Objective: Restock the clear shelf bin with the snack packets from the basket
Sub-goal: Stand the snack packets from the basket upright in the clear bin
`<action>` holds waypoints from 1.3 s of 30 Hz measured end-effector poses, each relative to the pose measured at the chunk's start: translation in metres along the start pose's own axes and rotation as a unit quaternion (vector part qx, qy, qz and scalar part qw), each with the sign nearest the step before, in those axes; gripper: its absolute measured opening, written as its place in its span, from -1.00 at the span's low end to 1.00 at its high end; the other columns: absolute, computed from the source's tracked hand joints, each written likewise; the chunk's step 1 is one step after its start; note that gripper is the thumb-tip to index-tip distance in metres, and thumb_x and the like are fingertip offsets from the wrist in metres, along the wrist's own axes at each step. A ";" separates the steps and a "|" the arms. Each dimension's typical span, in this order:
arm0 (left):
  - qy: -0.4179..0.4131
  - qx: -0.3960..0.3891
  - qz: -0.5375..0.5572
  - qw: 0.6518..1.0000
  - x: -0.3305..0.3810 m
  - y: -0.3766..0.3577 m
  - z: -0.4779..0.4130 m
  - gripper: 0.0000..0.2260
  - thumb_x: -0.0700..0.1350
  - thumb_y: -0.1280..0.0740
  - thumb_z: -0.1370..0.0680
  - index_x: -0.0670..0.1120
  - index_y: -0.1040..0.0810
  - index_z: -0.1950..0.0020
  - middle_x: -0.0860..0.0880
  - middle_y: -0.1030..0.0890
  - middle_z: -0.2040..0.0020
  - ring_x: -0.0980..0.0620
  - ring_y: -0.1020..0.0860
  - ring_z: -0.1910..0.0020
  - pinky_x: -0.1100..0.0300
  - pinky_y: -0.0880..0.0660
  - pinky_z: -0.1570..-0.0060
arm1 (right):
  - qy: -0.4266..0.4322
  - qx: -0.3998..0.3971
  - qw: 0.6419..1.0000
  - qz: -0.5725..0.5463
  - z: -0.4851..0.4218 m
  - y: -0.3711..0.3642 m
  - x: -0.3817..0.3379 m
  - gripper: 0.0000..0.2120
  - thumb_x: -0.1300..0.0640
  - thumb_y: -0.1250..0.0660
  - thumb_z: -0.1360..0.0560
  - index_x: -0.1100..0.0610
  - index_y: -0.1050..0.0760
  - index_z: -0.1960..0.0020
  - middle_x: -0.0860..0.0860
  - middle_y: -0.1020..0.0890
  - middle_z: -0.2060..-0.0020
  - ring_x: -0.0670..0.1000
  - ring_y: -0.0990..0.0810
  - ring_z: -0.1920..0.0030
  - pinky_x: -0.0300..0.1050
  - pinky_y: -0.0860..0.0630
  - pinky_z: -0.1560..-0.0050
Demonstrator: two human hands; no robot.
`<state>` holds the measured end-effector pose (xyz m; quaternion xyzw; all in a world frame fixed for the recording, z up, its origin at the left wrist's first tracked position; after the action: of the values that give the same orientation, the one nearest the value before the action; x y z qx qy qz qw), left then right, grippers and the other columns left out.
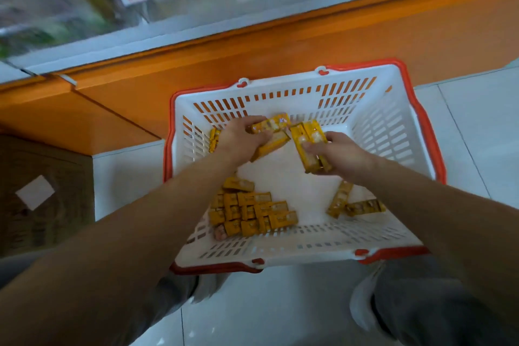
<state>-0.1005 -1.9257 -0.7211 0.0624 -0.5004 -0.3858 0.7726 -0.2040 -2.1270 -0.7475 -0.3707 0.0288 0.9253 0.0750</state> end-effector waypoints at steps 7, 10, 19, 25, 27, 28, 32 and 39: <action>-0.018 0.027 0.221 0.975 0.100 0.051 0.071 -0.65 -0.13 -0.50 -0.54 -0.08 -0.56 -0.30 -0.17 -0.68 -0.08 -0.13 -0.71 0.08 -0.05 -0.68 0.12 | 0.077 -0.013 0.973 -0.216 0.095 -0.019 -0.100 -0.78 0.19 -0.44 -0.51 0.13 -0.61 -0.15 0.10 -0.73 0.05 0.09 -0.74 0.10 0.02 -0.66 0.17; -0.041 -0.007 0.288 0.957 0.141 0.076 0.108 -0.60 -0.21 -0.51 -0.51 -0.13 -0.48 -0.30 -0.16 -0.69 0.02 -0.08 -0.68 0.20 0.09 -0.59 0.34 | 0.125 -0.018 0.975 -0.184 0.144 -0.016 -0.146 -0.68 0.16 -0.52 -0.42 0.14 -0.60 -0.16 0.06 -0.74 0.02 0.06 -0.74 0.06 -0.01 -0.66 0.21; -0.068 -0.087 0.345 0.932 0.190 0.107 0.178 -0.53 -0.33 -0.51 -0.47 -0.09 -0.46 -0.31 -0.11 -0.73 -0.03 -0.04 -0.72 0.14 0.15 -0.63 0.23 | 0.246 0.005 0.964 -0.102 0.226 -0.022 -0.205 -0.69 0.22 -0.58 -0.31 0.13 -0.65 -0.03 0.10 -0.75 0.10 0.10 -0.74 0.15 -0.03 -0.64 0.24; -0.100 -0.123 0.301 0.940 0.190 0.115 0.170 -0.68 -0.21 -0.45 -0.56 -0.08 -0.54 -0.30 -0.16 -0.73 -0.09 -0.21 -0.72 -0.03 -0.11 -0.67 0.01 | 0.270 0.017 0.956 -0.116 0.212 -0.038 -0.212 -0.64 0.22 -0.57 -0.35 0.09 -0.60 -0.11 0.09 -0.75 0.09 0.11 -0.74 0.13 -0.04 -0.62 0.25; -0.116 -0.112 0.285 0.945 0.194 0.123 0.162 -0.65 -0.18 -0.47 -0.55 -0.06 -0.52 -0.31 -0.16 -0.73 -0.10 -0.24 -0.71 -0.04 -0.22 -0.65 -0.05 | 0.274 -0.006 0.954 -0.124 0.207 -0.039 -0.215 -0.64 0.15 -0.54 -0.41 0.05 -0.57 -0.18 0.07 -0.74 0.04 0.11 -0.74 0.11 -0.05 -0.61 0.28; -0.126 -0.102 0.285 0.945 0.196 0.126 0.157 -0.63 -0.16 -0.49 -0.53 -0.07 -0.52 -0.32 -0.16 -0.73 -0.10 -0.24 -0.72 -0.04 -0.25 -0.64 -0.06 | 0.272 -0.016 0.953 -0.133 0.204 -0.039 -0.217 -0.68 0.13 -0.50 -0.45 0.05 -0.58 -0.18 0.08 -0.74 0.03 0.11 -0.74 0.14 -0.07 -0.59 0.31; -0.137 -0.062 0.325 0.934 0.197 0.137 0.141 -0.53 -0.04 -0.52 -0.40 -0.07 -0.54 -0.28 -0.11 -0.74 -0.09 -0.17 -0.73 -0.04 -0.19 -0.65 -0.09 | 0.260 -0.059 0.948 -0.172 0.195 -0.039 -0.222 -0.75 0.24 -0.35 -0.51 0.11 -0.61 -0.18 0.16 -0.72 0.00 0.18 -0.73 0.09 -0.02 -0.60 0.28; -0.105 -0.067 0.408 0.904 0.199 0.131 0.132 -0.60 -0.10 -0.47 -0.47 -0.12 -0.59 -0.29 -0.15 -0.73 -0.09 -0.18 -0.72 -0.04 -0.10 -0.68 0.06 | 0.287 -0.092 0.929 -0.214 0.192 -0.041 -0.234 -0.49 0.13 -0.50 -0.29 0.24 -0.58 -0.22 0.25 -0.69 -0.05 0.24 -0.71 0.01 0.11 -0.66 0.17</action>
<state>-0.0988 -1.9270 -0.4489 -0.2398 -0.5331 -0.0731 0.8081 -0.1615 -2.0932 -0.4466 -0.6232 -0.1160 0.7400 0.2249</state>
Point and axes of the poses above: each hand's wrist, its own z-axis away from the middle knuckle, its own y-axis out of the back of the hand, x = y × z, the point moved 1 cm from there along -z, towards the middle knuckle
